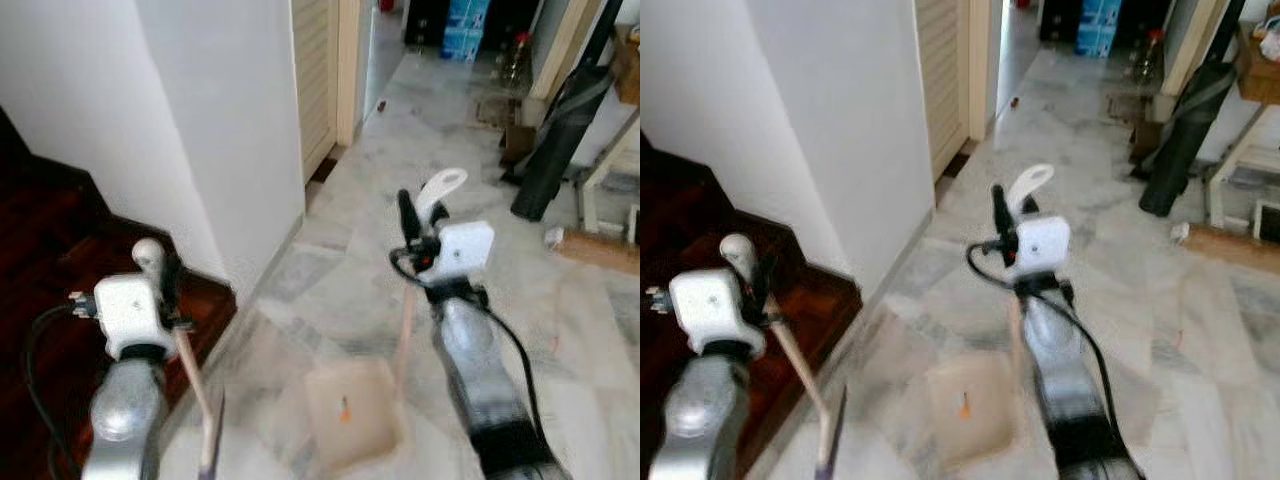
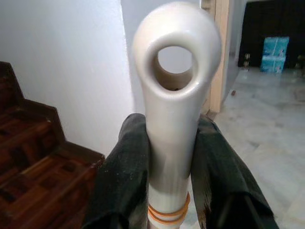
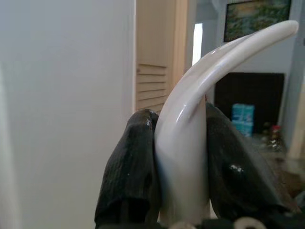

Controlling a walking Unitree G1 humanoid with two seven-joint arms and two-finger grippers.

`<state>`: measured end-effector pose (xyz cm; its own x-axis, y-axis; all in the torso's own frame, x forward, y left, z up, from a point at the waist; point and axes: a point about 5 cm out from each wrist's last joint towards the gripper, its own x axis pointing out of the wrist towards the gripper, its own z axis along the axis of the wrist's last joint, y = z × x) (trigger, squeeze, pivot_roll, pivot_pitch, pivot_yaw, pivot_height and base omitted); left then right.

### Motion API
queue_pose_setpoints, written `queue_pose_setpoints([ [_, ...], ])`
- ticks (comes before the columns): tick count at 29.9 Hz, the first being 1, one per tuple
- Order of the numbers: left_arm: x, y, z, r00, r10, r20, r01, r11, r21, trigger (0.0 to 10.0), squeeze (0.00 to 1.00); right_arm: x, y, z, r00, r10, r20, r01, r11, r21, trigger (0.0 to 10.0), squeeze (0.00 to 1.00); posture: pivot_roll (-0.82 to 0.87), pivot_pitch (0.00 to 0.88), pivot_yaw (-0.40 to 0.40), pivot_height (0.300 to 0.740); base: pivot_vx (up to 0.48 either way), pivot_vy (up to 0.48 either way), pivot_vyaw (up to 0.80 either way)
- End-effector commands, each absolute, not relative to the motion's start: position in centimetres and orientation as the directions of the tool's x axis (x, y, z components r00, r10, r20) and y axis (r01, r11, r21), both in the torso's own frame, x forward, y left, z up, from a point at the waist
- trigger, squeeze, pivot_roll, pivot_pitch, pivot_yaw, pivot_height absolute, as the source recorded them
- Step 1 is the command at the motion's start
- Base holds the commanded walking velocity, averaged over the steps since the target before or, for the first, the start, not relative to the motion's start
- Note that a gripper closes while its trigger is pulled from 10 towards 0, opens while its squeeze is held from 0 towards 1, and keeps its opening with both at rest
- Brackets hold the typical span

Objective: Sweep floor

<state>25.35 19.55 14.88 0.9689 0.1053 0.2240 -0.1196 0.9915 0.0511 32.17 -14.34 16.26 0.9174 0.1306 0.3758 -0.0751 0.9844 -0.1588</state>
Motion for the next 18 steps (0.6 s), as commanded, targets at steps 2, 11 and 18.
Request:
queue_pose_setpoints([
  [2, 25.03, 20.17, 15.56, 0.958, 0.116, 0.263, -0.136, 0.989, 0.058, 10.0, 0.00, 32.22, -13.15, 17.29, 0.896, 0.162, 0.413, -0.102, 0.981, -0.165, 10.0, 0.00, 0.03, 0.024, 0.026, 0.740, 0.000, 0.000, -0.80],
  [11, 24.98, 20.25, 15.57, 0.957, 0.116, 0.267, -0.137, 0.989, 0.063, 10.0, 0.00, 32.19, -13.22, 17.20, 0.899, 0.158, 0.409, -0.099, 0.982, -0.163, 10.0, 0.00, 0.02, 0.018, 0.030, 0.740, 0.000, 0.000, -0.80],
  [18, 25.02, 20.28, 15.59, 0.957, 0.114, 0.267, -0.136, 0.988, 0.067, 10.0, 0.00, 32.22, -13.28, 17.21, 0.900, 0.155, 0.408, -0.093, 0.981, -0.168, 10.0, 0.00, 0.02, 0.021, 0.029, 0.740, 0.000, 0.000, -0.80],
])
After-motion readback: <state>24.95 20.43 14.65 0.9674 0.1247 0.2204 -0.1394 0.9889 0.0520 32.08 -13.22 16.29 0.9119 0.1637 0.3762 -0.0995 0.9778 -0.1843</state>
